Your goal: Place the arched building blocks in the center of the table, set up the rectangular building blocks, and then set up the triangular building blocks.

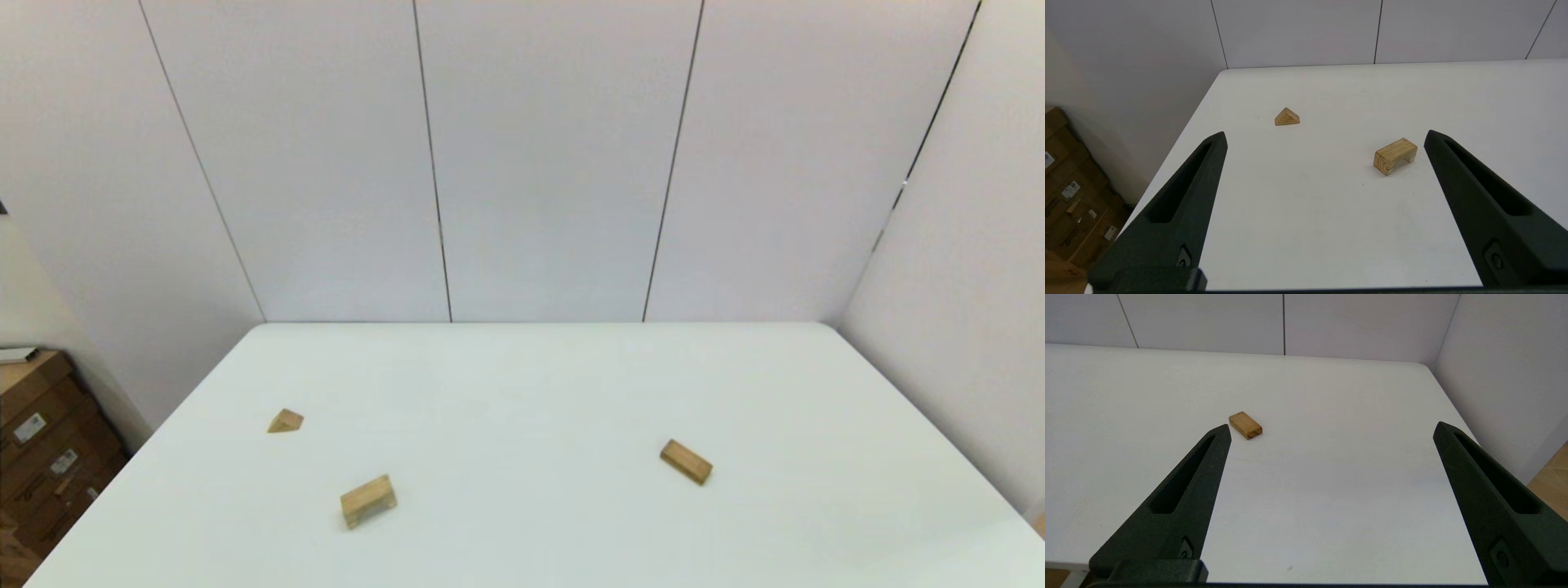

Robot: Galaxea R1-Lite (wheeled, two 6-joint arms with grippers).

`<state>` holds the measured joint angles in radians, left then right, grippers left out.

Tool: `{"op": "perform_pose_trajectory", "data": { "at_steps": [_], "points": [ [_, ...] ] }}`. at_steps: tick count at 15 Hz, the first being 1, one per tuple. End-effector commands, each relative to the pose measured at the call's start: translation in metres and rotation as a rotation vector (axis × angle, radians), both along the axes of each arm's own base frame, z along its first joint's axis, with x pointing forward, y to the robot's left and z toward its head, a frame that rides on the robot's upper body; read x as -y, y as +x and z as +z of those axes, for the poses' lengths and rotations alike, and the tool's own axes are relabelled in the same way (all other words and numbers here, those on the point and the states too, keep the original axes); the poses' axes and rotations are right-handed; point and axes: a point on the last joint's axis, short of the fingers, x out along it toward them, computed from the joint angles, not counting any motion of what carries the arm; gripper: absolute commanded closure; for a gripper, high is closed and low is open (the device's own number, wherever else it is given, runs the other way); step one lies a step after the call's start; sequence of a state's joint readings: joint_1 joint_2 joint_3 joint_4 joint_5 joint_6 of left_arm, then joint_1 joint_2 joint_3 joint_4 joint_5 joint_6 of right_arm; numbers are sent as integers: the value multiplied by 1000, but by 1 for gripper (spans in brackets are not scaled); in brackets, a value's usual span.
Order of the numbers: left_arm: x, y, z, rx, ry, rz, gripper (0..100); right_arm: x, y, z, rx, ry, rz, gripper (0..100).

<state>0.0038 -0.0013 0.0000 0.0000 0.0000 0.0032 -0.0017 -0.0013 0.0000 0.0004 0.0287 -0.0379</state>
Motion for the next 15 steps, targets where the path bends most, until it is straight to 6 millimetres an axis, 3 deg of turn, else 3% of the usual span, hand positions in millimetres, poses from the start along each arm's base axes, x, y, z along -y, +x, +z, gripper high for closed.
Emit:
{"op": "perform_pose_trajectory", "data": {
  "at_steps": [1,15],
  "points": [
    [0,0,0,-1,0,1,0,0,0,0,1,0,1,0],
    [0,0,0,-3,3,2,0,0,0,0,1,0,1,0]
  ]
}}
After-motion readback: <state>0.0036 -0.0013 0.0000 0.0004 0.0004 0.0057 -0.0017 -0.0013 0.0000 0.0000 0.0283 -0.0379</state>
